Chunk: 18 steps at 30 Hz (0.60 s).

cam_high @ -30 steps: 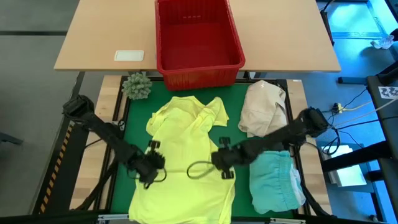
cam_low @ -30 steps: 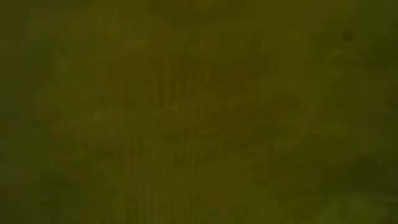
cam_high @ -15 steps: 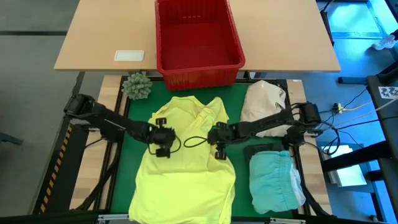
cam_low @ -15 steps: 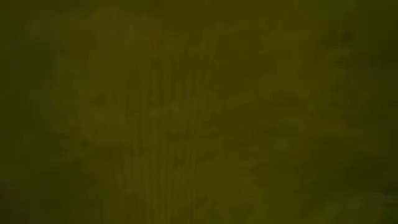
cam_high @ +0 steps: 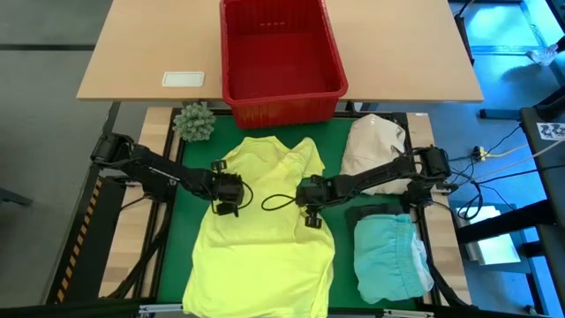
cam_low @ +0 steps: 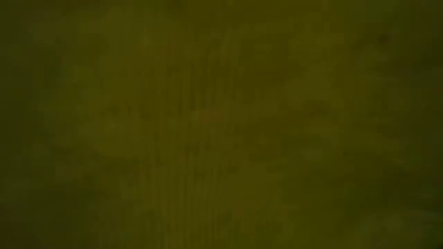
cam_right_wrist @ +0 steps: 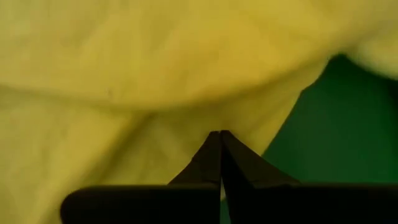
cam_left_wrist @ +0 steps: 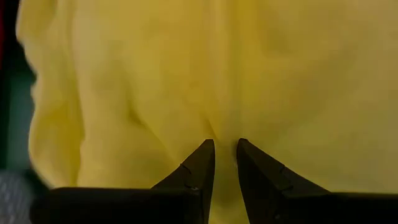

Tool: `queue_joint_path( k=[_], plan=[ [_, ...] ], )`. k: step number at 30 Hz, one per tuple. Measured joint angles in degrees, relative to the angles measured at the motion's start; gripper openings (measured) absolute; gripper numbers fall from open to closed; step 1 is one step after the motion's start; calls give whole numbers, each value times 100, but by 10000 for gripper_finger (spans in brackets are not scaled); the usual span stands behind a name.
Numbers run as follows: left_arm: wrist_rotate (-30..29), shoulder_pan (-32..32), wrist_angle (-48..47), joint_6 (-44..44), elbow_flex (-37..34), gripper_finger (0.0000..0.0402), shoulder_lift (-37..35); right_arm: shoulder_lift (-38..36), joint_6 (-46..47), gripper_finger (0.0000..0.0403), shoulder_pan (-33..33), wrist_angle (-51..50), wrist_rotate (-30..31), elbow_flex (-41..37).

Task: Fold Laundry from Bin
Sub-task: Fold the yellow shirt

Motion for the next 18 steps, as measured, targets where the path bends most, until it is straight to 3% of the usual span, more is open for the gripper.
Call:
queue_joint_path(
  k=[10,18],
  plan=[
    [391,-85,-1215,-793,-2,64,2,-366,803,1,60,-1765,-11,-22],
    [788,-281,-1222,-885,-2,64,2,-388,1170,1,438,-2758,-969,-28]
  ],
)
